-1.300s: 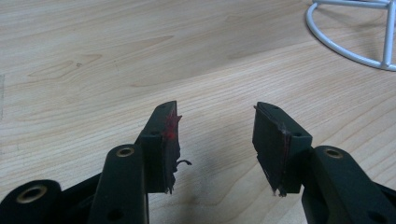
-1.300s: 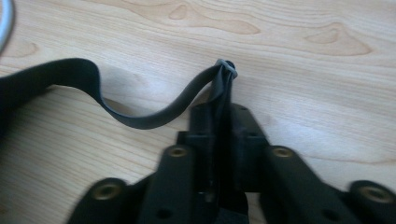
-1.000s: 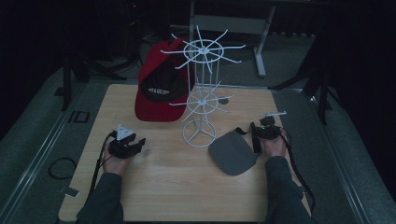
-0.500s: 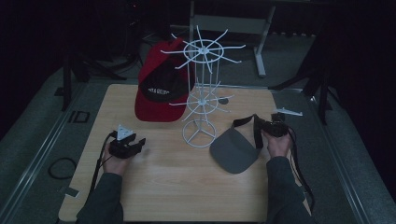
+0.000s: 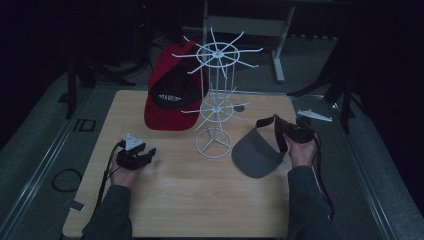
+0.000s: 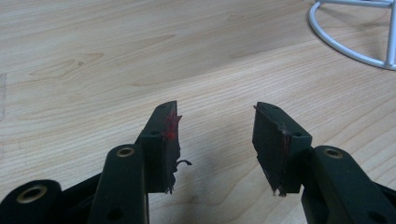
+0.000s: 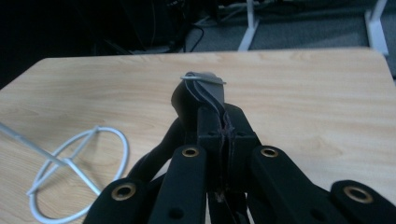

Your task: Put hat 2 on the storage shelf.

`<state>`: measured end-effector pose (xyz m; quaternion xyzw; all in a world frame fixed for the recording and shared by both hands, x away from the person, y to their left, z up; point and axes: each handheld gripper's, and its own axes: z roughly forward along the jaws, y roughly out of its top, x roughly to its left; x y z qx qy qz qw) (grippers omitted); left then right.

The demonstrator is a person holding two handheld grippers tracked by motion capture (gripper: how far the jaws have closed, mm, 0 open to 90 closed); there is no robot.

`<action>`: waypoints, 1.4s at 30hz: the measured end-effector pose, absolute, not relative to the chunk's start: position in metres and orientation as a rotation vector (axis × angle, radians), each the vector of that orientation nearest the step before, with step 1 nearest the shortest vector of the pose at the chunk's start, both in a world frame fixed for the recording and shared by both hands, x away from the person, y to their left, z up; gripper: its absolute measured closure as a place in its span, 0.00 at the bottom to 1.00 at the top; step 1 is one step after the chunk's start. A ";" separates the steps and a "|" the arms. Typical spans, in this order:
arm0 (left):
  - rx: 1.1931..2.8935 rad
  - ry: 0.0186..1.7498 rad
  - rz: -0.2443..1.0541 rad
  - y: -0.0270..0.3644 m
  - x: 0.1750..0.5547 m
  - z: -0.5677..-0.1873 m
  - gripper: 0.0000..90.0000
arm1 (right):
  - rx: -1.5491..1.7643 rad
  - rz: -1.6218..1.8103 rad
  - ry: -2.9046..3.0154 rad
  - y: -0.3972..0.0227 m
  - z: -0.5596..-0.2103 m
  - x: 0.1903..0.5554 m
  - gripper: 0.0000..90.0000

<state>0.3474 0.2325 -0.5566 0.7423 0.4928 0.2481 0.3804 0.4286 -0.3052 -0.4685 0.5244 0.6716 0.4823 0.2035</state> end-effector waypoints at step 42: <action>1.893 1.258 0.636 0.233 0.347 -0.556 0.57 | 1.098 1.549 1.879 -0.280 -0.382 0.385 0.97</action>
